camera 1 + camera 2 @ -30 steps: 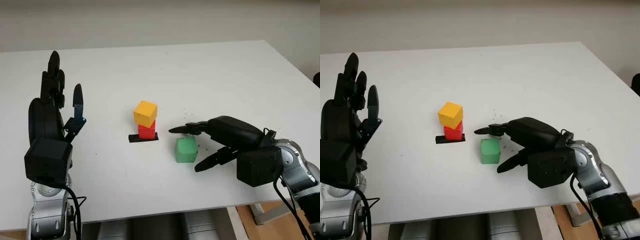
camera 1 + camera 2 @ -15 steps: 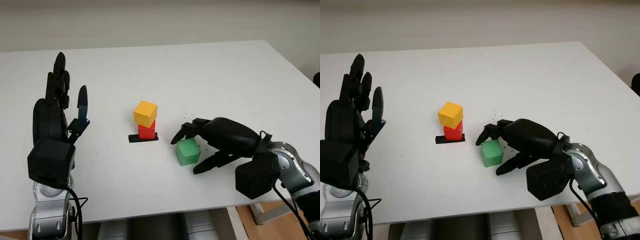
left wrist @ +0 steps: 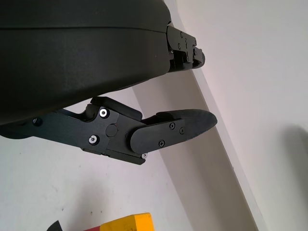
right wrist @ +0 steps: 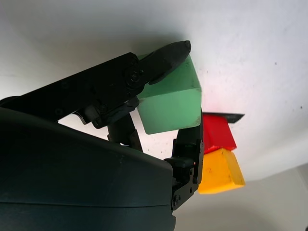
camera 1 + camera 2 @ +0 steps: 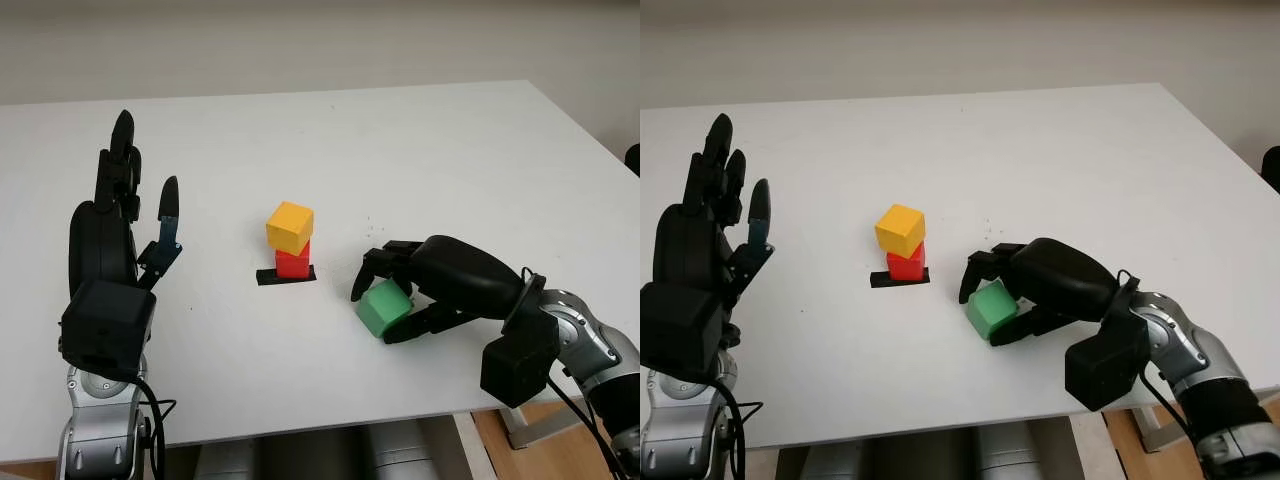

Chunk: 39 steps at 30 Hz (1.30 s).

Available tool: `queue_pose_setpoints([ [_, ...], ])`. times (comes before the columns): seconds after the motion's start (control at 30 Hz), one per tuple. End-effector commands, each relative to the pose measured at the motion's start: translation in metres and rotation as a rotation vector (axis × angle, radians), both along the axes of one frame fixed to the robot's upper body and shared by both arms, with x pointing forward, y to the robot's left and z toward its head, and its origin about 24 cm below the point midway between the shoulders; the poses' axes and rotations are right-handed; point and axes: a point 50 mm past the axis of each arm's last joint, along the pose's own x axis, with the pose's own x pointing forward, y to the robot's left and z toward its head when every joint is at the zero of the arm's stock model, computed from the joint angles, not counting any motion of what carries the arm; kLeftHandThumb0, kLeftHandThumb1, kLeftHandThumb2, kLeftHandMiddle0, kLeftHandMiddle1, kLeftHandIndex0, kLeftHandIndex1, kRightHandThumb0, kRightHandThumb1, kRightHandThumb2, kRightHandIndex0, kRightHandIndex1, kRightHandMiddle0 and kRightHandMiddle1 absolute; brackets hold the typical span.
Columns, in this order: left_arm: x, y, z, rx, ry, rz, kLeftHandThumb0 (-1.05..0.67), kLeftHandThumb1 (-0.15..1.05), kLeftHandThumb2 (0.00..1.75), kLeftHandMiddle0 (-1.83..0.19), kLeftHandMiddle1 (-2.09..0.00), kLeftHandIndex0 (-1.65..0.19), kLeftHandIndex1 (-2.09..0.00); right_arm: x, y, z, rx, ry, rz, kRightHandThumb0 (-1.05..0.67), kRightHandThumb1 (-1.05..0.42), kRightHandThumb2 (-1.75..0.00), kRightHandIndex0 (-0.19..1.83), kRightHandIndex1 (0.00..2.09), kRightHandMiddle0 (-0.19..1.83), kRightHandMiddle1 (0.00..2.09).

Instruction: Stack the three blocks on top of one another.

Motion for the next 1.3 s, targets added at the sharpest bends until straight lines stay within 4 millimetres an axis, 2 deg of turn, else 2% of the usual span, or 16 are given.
queue_pose_setpoints([
  [0.0,-0.002,-0.002,0.002,0.004,-0.010,-0.003,-0.50,1.05,0.58,-0.11,-0.05,-0.04,-0.15,0.006,0.003,0.010,0.047,-0.029,0.002,-0.33,-0.94,-0.05,0.39,2.08,0.41,1.43],
  [0.1,-0.002,-0.001,0.002,0.011,-0.001,-0.001,-0.48,1.05,0.57,-0.12,-0.05,-0.05,-0.15,0.011,0.002,0.018,0.083,-0.025,-0.002,-0.32,-0.92,-0.05,0.40,1.98,0.41,1.44],
  [0.27,-0.002,-0.002,0.001,0.016,0.013,0.004,-0.48,1.05,0.55,-0.13,-0.06,-0.05,-0.15,0.021,0.001,0.035,0.081,0.018,-0.011,-0.29,-0.94,-0.06,0.40,1.65,0.36,1.42],
  [0.5,-0.001,-0.004,0.001,0.015,0.046,0.006,-0.50,1.05,0.52,-0.12,-0.05,-0.03,-0.14,0.034,0.004,0.069,0.031,0.154,-0.013,-0.27,-0.95,-0.06,0.42,1.63,0.35,1.42],
  [0.67,0.000,-0.006,0.000,0.011,0.069,0.001,-0.51,1.05,0.50,-0.10,-0.04,-0.02,-0.13,0.045,0.006,0.095,-0.017,0.214,-0.026,-0.30,-0.95,-0.06,0.48,1.42,0.40,1.37],
  [0.93,0.001,-0.007,-0.001,0.014,0.074,-0.002,-0.50,1.05,0.49,-0.09,-0.05,-0.03,-0.13,0.062,0.007,0.128,0.021,0.226,-0.056,-0.28,-0.97,-0.06,0.53,1.31,0.39,1.33],
  [1.17,0.000,-0.004,-0.002,0.011,0.082,0.013,-0.51,1.05,0.50,-0.10,-0.05,-0.04,-0.13,0.068,0.014,0.162,0.060,0.141,-0.073,-0.25,-0.98,-0.06,0.53,1.33,0.37,1.39],
  [1.27,-0.001,-0.004,-0.001,0.011,0.082,0.018,-0.51,1.05,0.49,-0.11,-0.06,-0.04,-0.13,0.071,0.021,0.178,0.095,0.082,-0.048,-0.25,-0.95,-0.04,0.58,1.37,0.42,1.40],
])
